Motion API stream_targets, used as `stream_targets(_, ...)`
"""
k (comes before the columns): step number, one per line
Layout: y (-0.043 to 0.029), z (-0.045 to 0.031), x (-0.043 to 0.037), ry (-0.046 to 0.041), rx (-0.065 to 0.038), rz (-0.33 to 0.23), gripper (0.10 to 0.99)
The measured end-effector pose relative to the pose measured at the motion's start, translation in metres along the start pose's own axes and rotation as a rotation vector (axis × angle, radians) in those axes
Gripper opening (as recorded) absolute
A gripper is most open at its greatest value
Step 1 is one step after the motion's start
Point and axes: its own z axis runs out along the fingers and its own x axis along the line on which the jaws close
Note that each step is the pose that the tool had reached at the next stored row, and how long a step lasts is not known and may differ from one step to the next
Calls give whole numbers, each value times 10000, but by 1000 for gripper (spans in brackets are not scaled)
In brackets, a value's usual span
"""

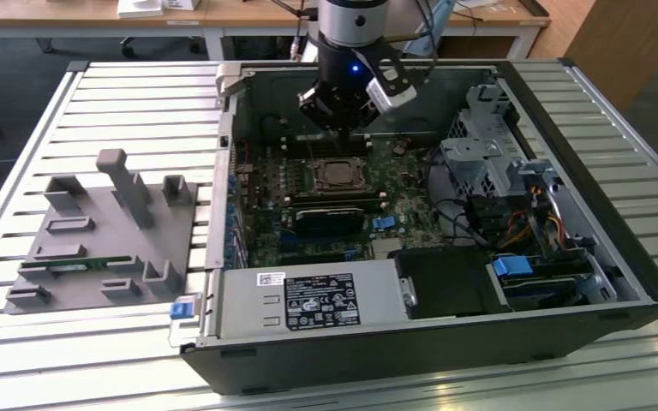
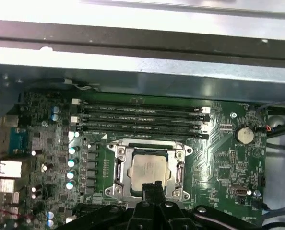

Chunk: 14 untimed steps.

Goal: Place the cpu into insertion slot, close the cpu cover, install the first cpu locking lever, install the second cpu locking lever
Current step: 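Install the first cpu locking lever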

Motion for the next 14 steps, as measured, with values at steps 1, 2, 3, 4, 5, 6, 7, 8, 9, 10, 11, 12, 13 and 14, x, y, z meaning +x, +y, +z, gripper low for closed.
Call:
stream_targets(1,0,0,10,-1,0,7,106)
stream_targets(2,1,0,17,-2,0,7,106)
stream_targets(3,1,1,24,-2,0,7,106)
stream_targets(4,1,0,27,-1,0,7,106)
stream_targets(5,1,0,28,-1,1,6,106)
stream_targets(6,1,0,29,0,1,7,106)
stream_targets(7,1,1,33,-1,0,8,106)
stream_targets(8,1,1,39,-1,0,8,106)
stream_targets(9,1,1,47,-2,-1,7,106)
stream_targets(10,2,1,59,-1,0,7,106)
stream_targets(11,2,1,72,-1,0,7,106)
stream_targets(12,4,1,91,0,1,7,106)
stream_targets(13,6,1,110,-1,0,7,106)
stream_targets(14,7,1,134,0,0,7,106)
